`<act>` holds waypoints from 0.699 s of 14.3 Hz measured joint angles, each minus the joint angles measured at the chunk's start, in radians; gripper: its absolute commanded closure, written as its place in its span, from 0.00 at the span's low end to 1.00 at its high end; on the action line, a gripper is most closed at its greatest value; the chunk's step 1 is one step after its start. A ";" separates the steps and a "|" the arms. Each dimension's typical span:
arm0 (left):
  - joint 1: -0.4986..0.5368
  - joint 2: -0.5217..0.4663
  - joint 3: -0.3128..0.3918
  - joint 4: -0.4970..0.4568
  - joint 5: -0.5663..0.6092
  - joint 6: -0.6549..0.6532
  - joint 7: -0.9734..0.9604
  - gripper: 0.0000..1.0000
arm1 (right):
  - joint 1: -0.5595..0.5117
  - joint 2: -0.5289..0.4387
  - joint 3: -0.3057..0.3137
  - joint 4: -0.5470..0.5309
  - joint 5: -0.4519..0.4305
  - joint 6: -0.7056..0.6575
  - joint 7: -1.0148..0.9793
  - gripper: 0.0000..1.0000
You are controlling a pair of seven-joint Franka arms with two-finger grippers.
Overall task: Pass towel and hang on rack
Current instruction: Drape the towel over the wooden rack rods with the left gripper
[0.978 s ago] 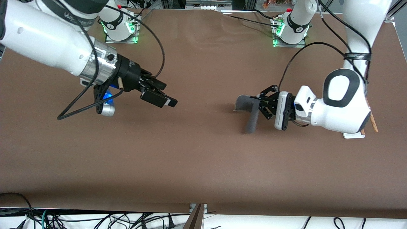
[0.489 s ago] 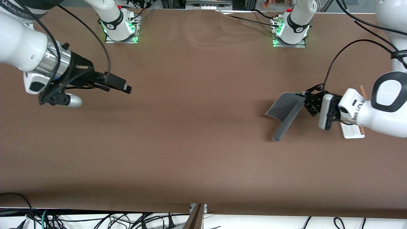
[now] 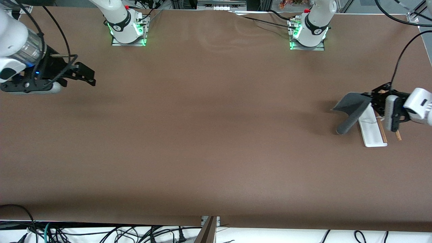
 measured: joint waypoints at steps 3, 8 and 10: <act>0.076 0.003 0.000 0.006 0.131 0.075 0.070 1.00 | -0.007 -0.012 -0.011 -0.031 -0.004 0.004 -0.011 0.00; 0.197 0.045 0.002 0.007 0.209 0.179 0.174 0.99 | -0.007 -0.007 -0.009 -0.030 -0.036 0.009 -0.014 0.00; 0.235 0.068 0.002 0.007 0.231 0.211 0.200 0.95 | -0.005 -0.008 -0.007 -0.030 -0.036 0.010 -0.014 0.00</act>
